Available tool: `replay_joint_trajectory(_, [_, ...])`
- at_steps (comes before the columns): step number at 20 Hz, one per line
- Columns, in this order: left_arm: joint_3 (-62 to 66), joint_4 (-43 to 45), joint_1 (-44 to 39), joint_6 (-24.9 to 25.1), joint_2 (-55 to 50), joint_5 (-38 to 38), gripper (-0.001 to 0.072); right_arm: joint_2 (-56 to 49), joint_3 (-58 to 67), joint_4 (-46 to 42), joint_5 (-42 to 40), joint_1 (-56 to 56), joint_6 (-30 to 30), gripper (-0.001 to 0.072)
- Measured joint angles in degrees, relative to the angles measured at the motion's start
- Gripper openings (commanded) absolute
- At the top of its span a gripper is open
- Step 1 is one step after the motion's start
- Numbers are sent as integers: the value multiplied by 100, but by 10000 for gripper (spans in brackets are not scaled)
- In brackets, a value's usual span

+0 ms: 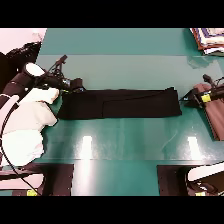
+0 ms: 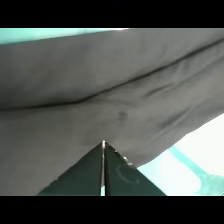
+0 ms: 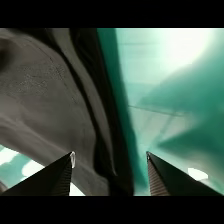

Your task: Fold the shirts.

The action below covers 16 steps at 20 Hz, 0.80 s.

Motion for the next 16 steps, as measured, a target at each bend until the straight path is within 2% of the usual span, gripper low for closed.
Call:
replay_joint_trajectory(3, [0, -9, -409, 0, 0, 267, 24, -105, -264, 446, -125, 184, -221, 386])
replay_joint_trajectory(5, [0, -15, -638, -4, -2, 496, 23, -195, -289, 529, -216, 367, -313, 24])
replay_joint_trajectory(11, [328, -20, -1193, -216, -391, 844, 24, 146, 83, 675, -122, 671, -590, 16])
replay_joint_trajectory(16, [1137, -13, -1679, -380, -1274, 846, 23, 1084, 660, 728, 94, 933, -223, 15])
